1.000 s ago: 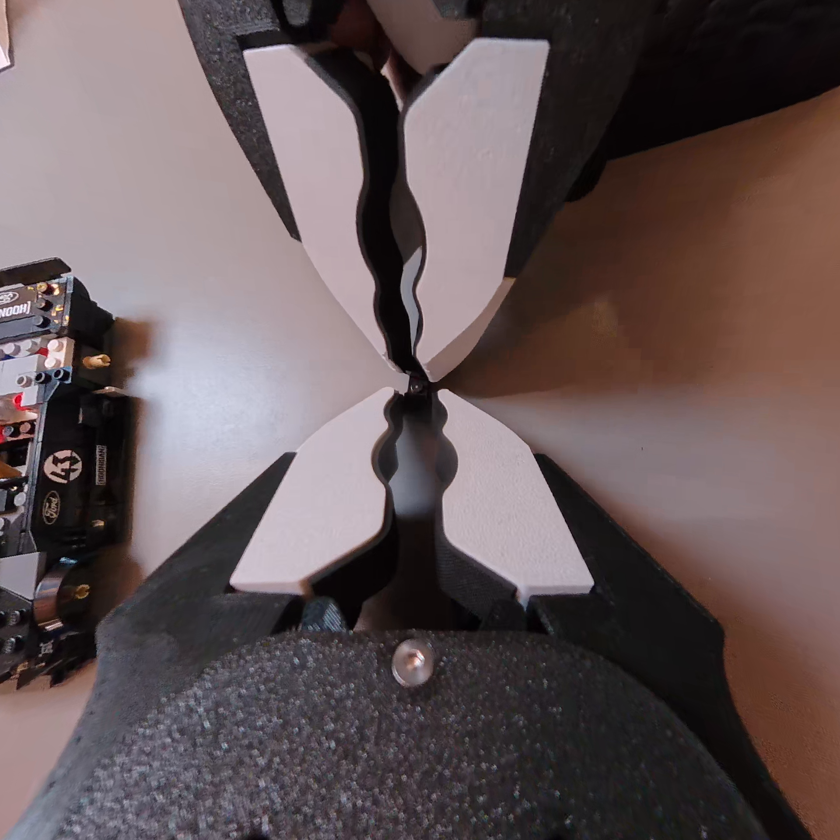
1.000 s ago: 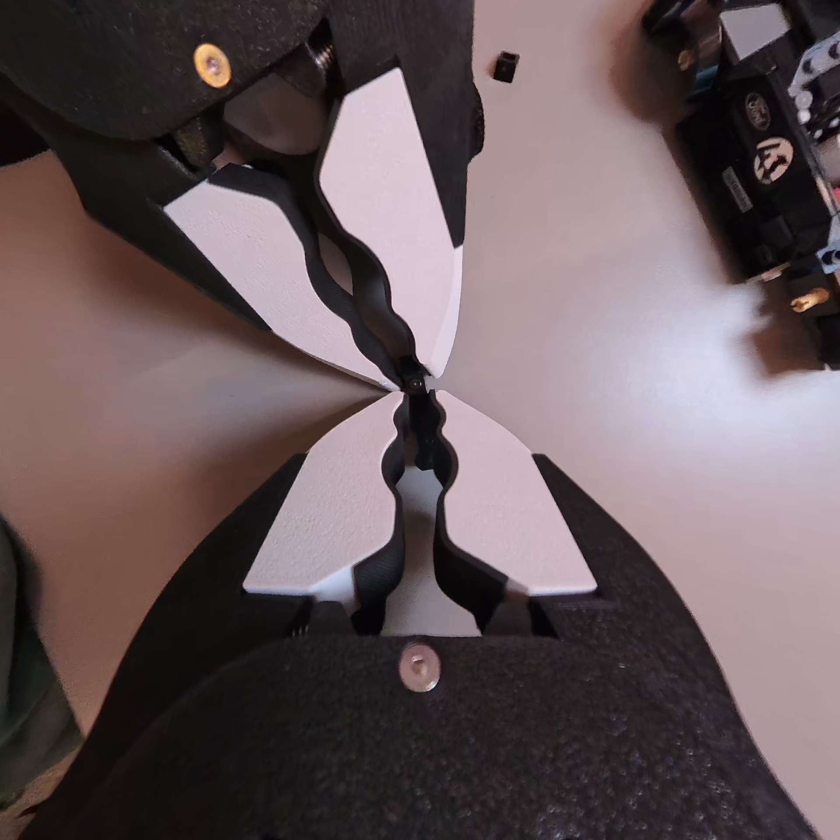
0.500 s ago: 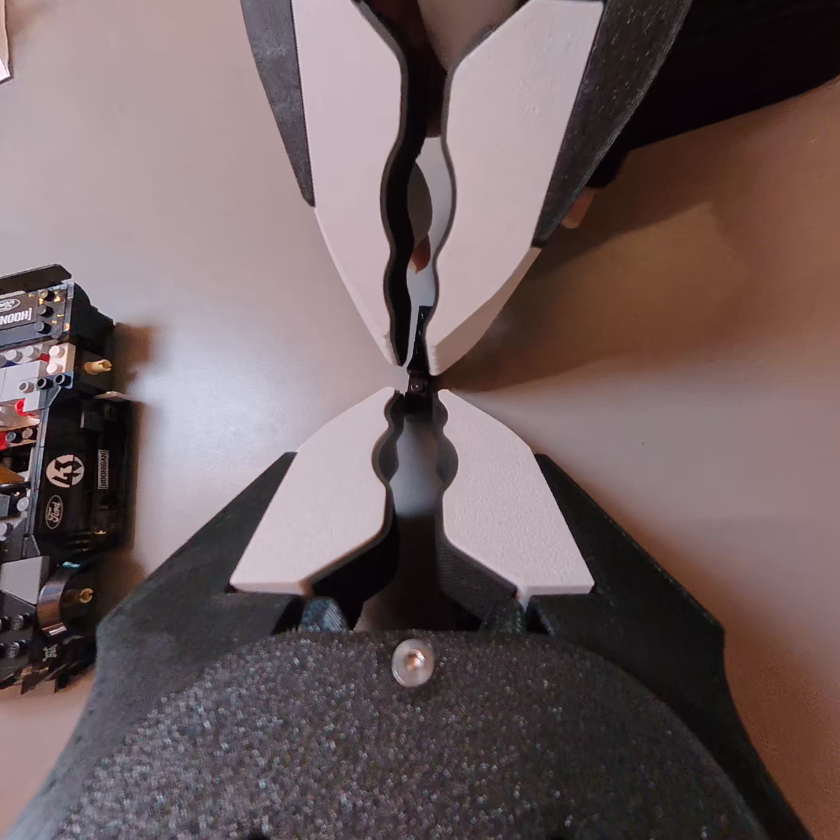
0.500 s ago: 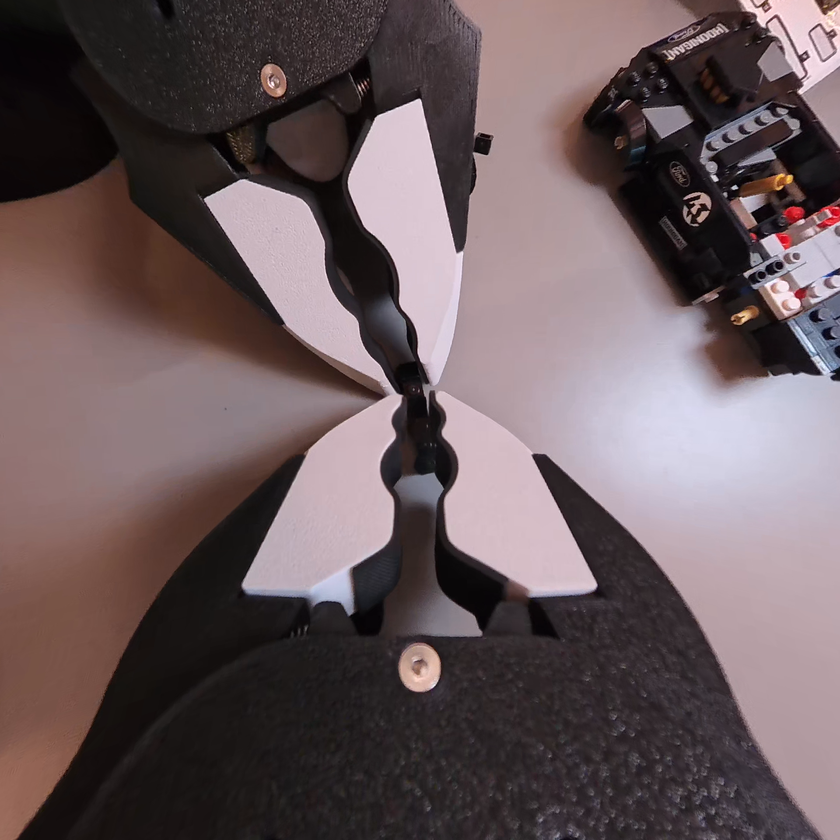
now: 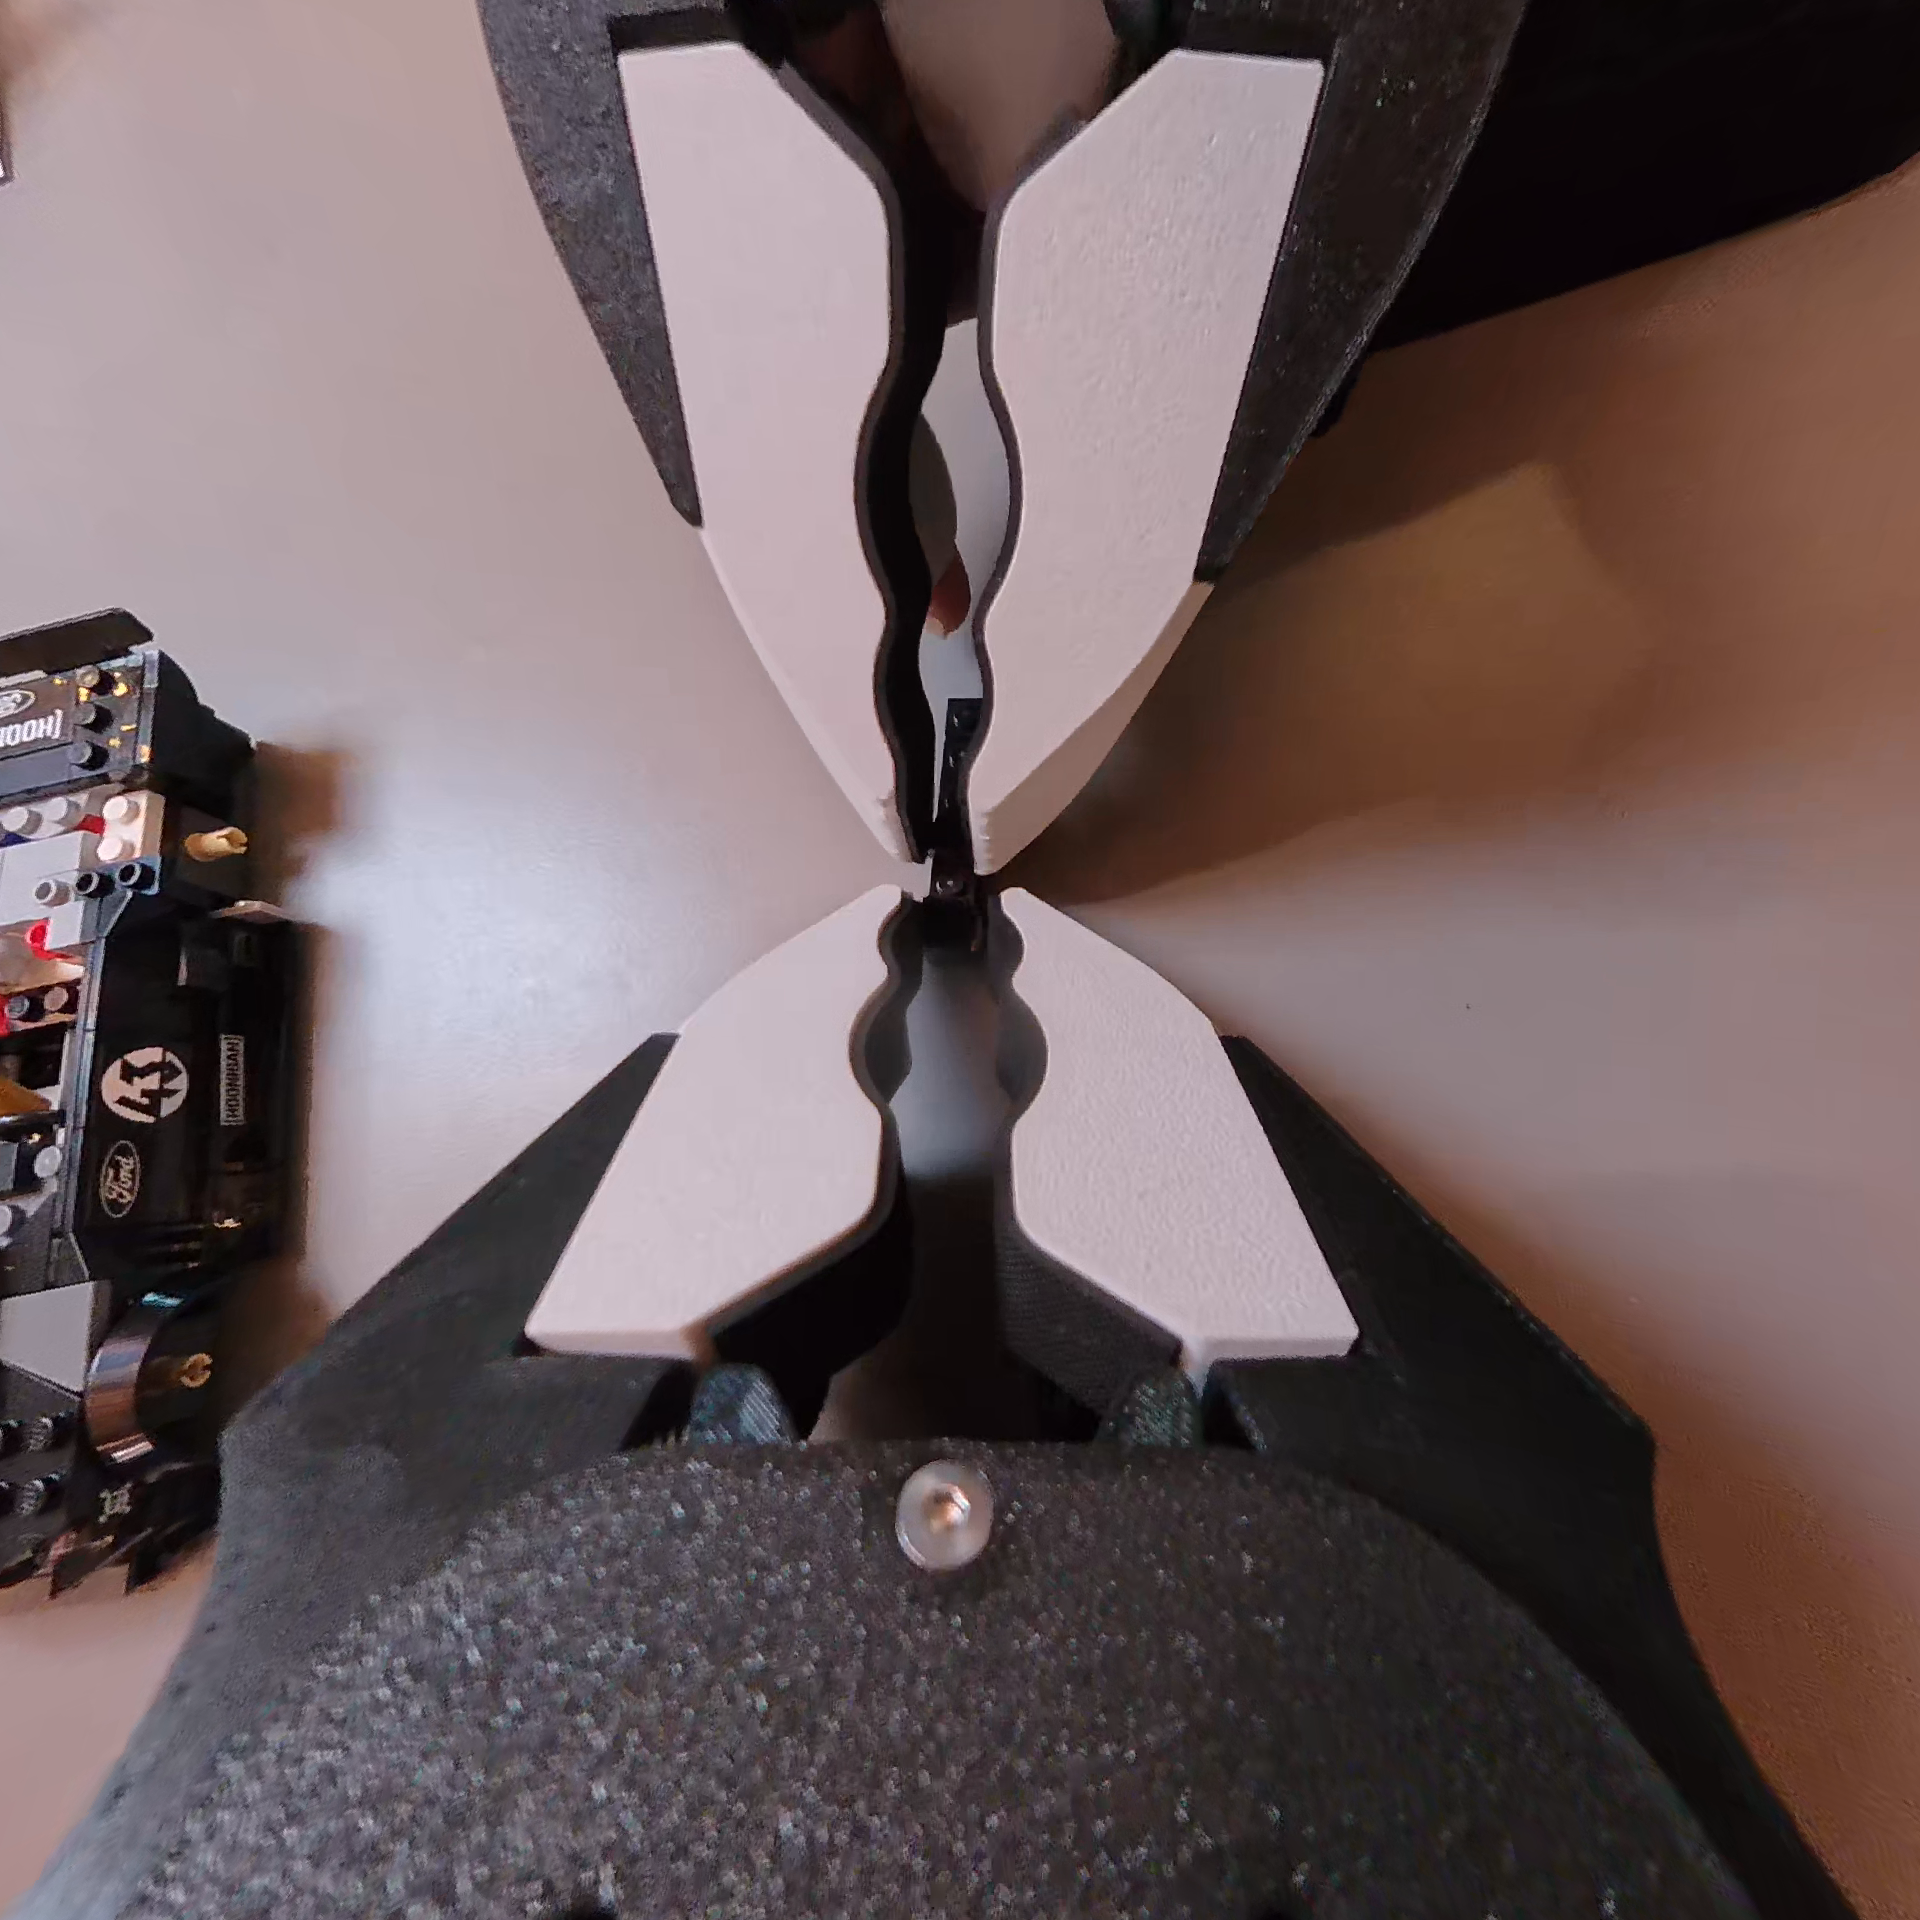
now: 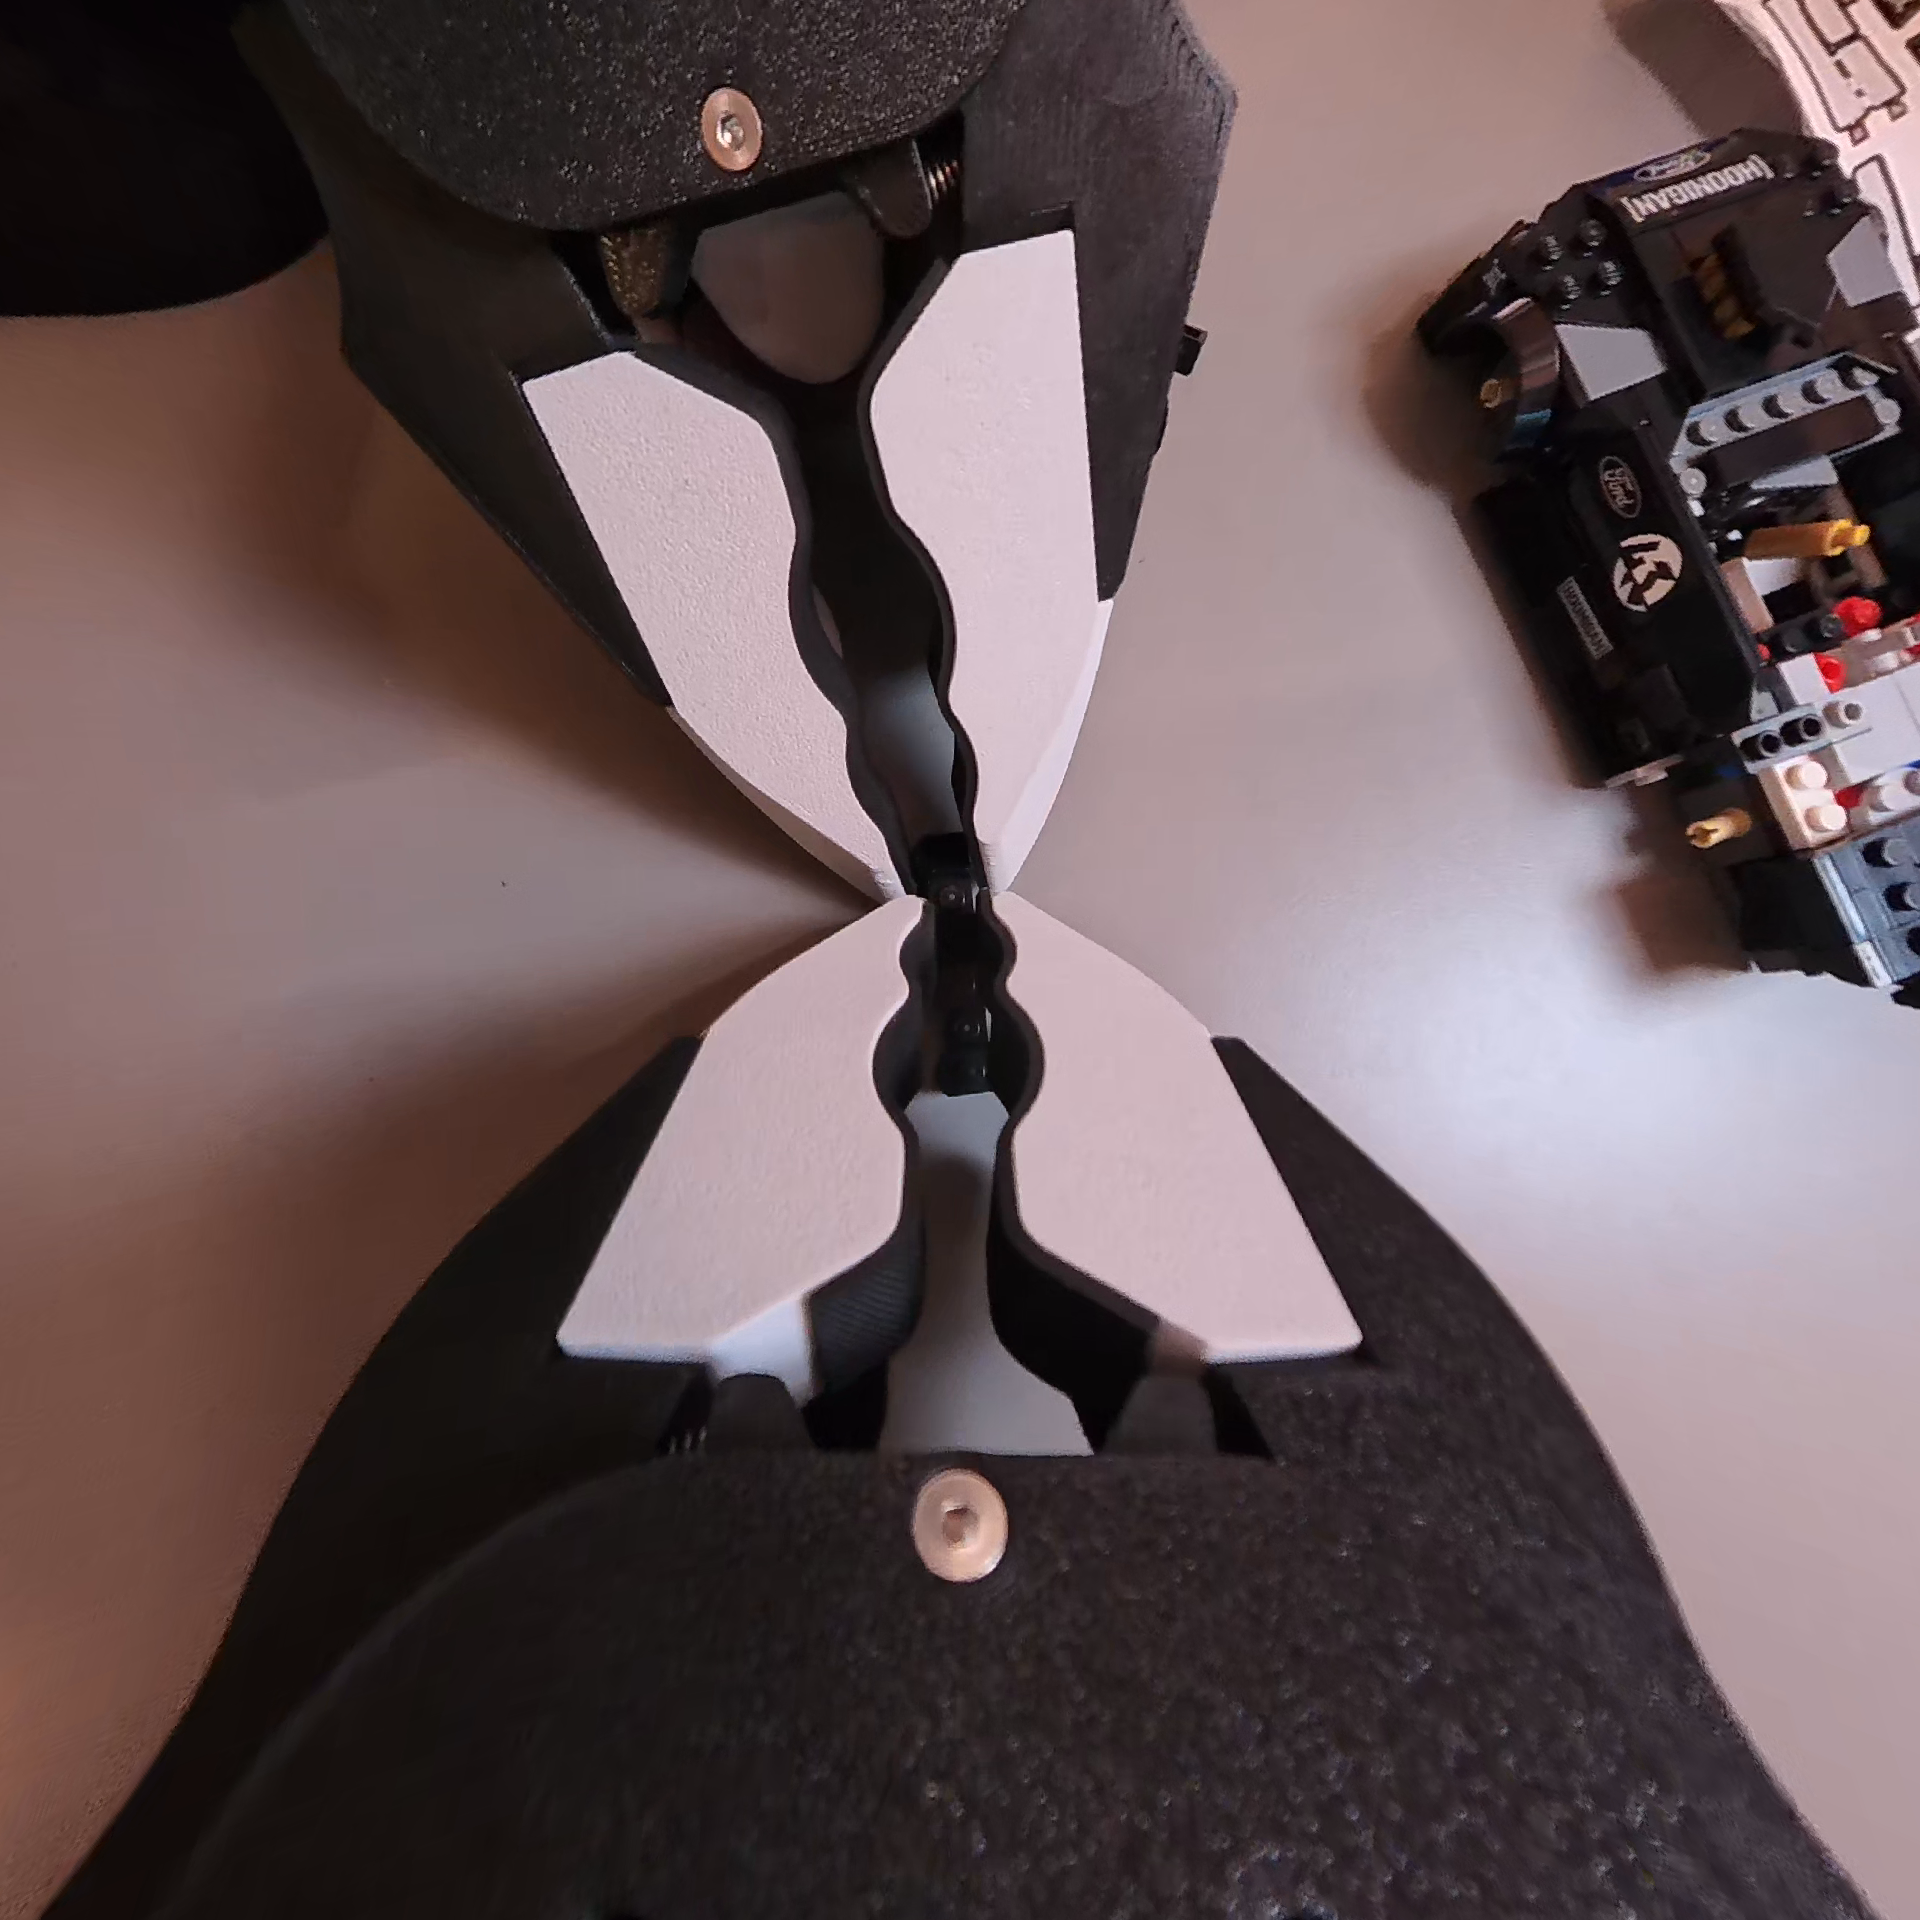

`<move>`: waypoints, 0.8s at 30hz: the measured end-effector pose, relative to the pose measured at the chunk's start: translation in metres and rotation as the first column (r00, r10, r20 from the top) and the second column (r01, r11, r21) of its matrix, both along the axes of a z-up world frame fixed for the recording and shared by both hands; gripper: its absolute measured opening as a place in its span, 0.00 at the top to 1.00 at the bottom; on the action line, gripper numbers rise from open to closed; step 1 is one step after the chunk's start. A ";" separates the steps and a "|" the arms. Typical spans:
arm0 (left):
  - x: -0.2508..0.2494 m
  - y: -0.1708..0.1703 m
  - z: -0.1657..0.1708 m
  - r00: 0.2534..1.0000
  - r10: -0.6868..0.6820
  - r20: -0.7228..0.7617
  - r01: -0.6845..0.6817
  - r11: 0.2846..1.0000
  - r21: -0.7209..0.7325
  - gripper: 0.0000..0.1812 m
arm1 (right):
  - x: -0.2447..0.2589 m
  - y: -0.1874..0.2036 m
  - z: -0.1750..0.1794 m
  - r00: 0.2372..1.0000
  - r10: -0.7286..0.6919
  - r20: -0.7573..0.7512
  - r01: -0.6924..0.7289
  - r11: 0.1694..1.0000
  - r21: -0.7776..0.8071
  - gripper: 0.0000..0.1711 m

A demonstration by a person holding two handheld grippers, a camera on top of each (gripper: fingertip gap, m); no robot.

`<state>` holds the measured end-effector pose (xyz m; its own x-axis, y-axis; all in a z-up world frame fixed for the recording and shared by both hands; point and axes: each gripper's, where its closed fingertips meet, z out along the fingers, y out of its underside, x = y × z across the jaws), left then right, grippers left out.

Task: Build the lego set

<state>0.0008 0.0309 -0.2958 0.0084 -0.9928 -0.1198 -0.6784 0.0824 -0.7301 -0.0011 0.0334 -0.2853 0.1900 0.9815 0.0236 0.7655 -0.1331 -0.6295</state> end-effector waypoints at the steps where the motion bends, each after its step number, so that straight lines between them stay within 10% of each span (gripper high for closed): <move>1: 0.000 0.000 0.000 1.000 -0.002 0.000 0.002 1.000 0.001 0.93 | 0.000 0.000 0.000 1.000 0.009 0.001 -0.009 1.000 0.001 0.96; 24: 0.000 0.001 0.001 1.000 0.003 0.003 -0.003 1.000 0.003 0.93 | 0.003 -0.003 0.008 0.994 -0.053 -0.100 0.050 0.998 -0.033 0.85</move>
<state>0.0010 0.0317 -0.2952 0.0113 -0.9924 -0.1229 -0.6763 0.0829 -0.7319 0.0019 0.0304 -0.2771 0.2403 0.9703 -0.0277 0.6899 -0.1908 -0.6983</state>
